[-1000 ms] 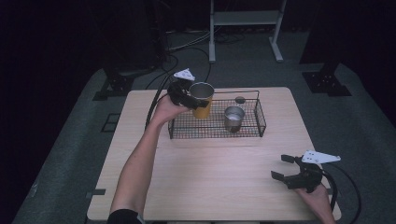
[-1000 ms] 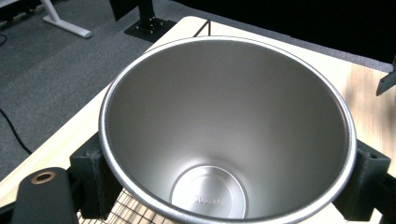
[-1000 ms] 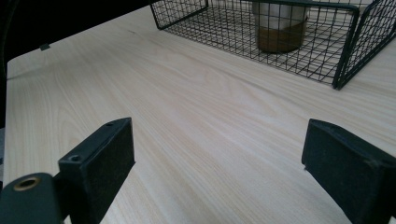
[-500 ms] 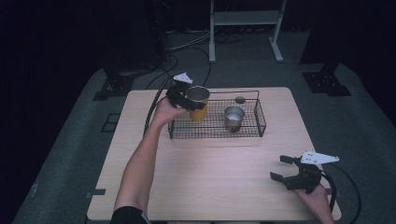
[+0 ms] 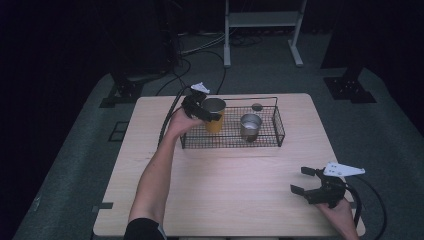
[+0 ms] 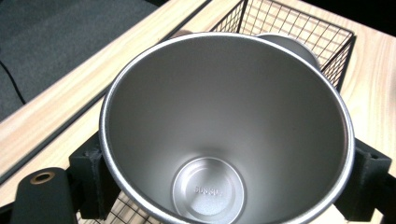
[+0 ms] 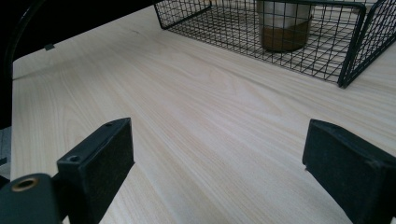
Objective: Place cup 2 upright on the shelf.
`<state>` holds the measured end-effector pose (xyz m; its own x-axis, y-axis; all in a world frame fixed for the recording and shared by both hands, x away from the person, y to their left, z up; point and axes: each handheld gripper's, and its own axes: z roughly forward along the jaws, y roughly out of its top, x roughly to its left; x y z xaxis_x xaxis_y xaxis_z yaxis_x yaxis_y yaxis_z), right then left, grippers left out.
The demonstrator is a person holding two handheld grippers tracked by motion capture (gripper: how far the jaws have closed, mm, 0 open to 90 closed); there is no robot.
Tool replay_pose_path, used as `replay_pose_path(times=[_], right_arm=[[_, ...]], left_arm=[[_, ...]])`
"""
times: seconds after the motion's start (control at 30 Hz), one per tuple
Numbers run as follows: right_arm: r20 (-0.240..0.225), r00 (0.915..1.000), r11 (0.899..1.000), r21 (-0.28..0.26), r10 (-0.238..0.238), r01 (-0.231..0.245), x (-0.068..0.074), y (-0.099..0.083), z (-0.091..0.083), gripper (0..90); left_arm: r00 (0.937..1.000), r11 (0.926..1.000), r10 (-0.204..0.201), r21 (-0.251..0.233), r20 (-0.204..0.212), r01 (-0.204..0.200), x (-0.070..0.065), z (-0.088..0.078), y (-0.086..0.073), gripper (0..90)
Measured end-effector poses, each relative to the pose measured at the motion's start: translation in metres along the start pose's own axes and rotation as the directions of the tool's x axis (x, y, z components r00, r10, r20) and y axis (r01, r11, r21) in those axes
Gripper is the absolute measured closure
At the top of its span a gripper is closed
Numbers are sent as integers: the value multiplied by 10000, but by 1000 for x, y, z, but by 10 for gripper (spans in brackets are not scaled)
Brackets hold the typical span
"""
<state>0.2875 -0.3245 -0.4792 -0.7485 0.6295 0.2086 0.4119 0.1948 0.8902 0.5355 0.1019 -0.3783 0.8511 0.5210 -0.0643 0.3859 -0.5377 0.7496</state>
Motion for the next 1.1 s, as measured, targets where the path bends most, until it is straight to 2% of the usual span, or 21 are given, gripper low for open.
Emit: replay_pose_path(times=[0.53,0.83,0.93,1.1], right_arm=[[-33,10000,10000,11,-53,54,2,0,0,80],[-82,9999,10000,5,-59,59,3,1,1,80],[-81,10000,10000,-1,-42,42,3,1,0,80],[-59,10000,10000,4,-55,55,3,-1,-1,80]], left_arm=[[9995,9979,-205,604,-235,219,2,19,-9,123],[9995,9967,-177,793,-267,198,1,26,-13,125],[9996,9942,-44,1069,-284,74,1,28,-14,125],[9996,9940,-40,1092,-288,71,0,28,-17,125]])
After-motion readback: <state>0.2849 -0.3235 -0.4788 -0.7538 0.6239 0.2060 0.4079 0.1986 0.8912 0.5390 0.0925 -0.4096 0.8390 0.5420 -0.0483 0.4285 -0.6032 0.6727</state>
